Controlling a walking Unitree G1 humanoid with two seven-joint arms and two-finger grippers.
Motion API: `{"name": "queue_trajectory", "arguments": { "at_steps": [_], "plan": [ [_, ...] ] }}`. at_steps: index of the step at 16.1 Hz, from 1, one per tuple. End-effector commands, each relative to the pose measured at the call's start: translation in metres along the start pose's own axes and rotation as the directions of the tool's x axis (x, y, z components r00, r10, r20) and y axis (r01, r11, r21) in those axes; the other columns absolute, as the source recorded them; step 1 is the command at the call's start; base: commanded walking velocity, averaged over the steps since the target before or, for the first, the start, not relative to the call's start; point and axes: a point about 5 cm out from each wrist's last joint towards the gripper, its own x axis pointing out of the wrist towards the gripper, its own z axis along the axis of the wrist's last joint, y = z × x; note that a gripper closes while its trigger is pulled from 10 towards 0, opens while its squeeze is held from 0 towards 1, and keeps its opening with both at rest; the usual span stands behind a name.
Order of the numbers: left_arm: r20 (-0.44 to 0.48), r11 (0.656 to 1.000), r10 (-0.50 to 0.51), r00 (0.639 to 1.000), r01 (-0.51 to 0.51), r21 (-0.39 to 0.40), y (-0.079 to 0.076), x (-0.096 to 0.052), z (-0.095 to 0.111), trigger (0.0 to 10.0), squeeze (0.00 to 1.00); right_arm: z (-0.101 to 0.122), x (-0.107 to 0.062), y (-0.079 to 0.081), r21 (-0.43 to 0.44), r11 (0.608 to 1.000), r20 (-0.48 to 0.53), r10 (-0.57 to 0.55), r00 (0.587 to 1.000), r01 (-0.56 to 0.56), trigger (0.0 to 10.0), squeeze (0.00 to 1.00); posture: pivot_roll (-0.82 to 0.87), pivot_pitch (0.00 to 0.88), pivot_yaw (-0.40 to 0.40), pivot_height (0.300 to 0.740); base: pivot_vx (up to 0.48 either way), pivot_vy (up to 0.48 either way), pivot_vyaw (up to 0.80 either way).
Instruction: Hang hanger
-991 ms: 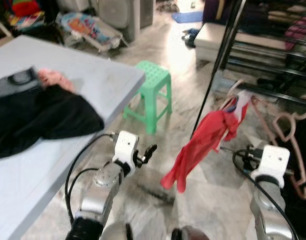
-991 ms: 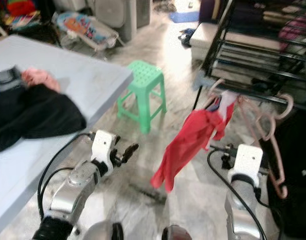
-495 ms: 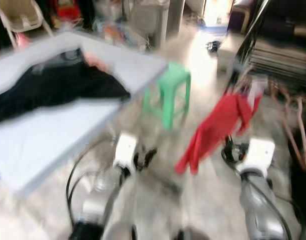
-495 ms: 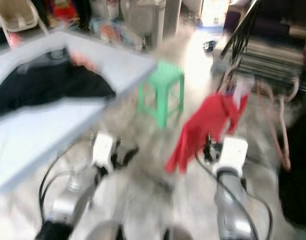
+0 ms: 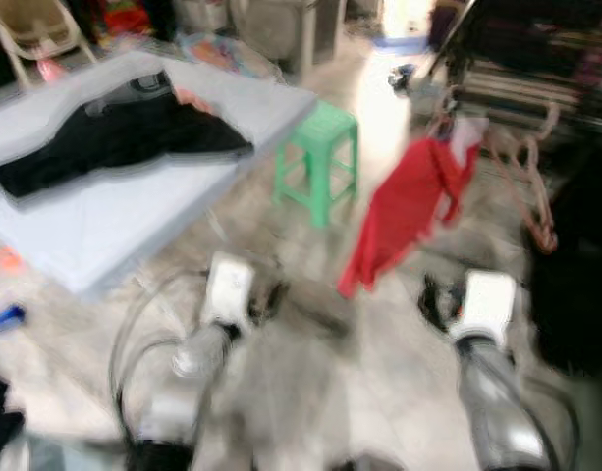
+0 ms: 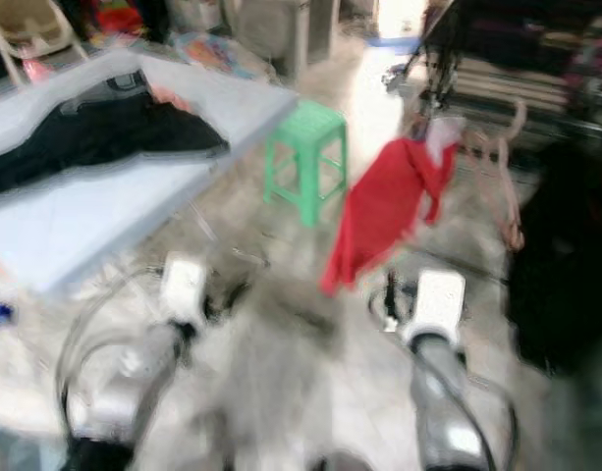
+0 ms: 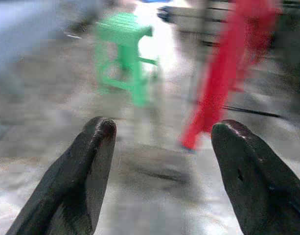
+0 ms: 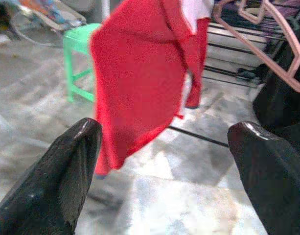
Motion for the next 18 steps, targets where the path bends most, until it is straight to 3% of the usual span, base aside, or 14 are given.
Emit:
{"name": "queue_trajectory", "arguments": {
  "at_steps": [1, 4, 10, 11, 14, 18],
  "plan": [
    [0.024, 0.99, 0.137, 0.99, -0.138, 0.014, 0.02, -0.001, 0.003, 10.0, 0.0, 0.011, 0.004, 0.008, -0.018, 0.998, 0.058, 0.055, 0.997, -0.055, 10.0, 0.0, 0.01, 0.0, 0.022, 0.74, 0.0, 0.0, 0.79],
    [0.011, 0.981, 0.193, 0.981, -0.193, 0.003, 0.026, -0.003, 0.0, 10.0, 0.0, 0.013, 0.005, 0.013, -0.005, 0.996, 0.067, 0.087, 0.994, -0.087, 10.0, 0.0, 0.0, 0.0, 0.02, 0.74, 0.0, 0.0, 0.79],
    [0.028, 0.982, 0.19, 0.981, -0.19, 0.004, 0.019, -0.002, 0.0, 10.0, 0.0, 0.014, 0.003, 0.01, 0.015, 0.995, 0.081, 0.096, 0.992, -0.097, 10.0, 0.0, -0.02, 0.0, 0.034, 0.74, 0.0, 0.0, 0.78],
    [0.032, 0.983, 0.185, 0.982, -0.185, 0.001, 0.019, -0.003, -0.001, 10.0, 0.0, 0.014, 0.001, 0.01, 0.04, 0.995, 0.088, 0.082, 0.993, -0.086, 10.0, 0.0, -0.02, 0.0, 0.038, 0.74, 0.0, 0.0, 0.42],
    [0.116, 0.992, 0.123, 0.986, -0.124, 0.002, 0.019, -0.011, 0.004, 10.0, 0.0, 0.012, -0.002, 0.006, 0.001, 0.999, 0.092, 0.054, 0.994, -0.055, 10.0, 0.0, -0.02, 0.0, 0.044, 0.74, 0.0, 0.0, 0.0],
    [0.118, 0.993, 0.117, 0.986, -0.118, 0.005, 0.02, -0.012, 0.004, 10.0, 0.0, 0.012, -0.002, 0.0, -0.014, 1.0, 0.083, -0.014, 0.996, 0.015, 10.0, 0.0, -0.02, 0.0, 0.047, 0.74, 0.0, 0.0, 0.0]
  ]
}}
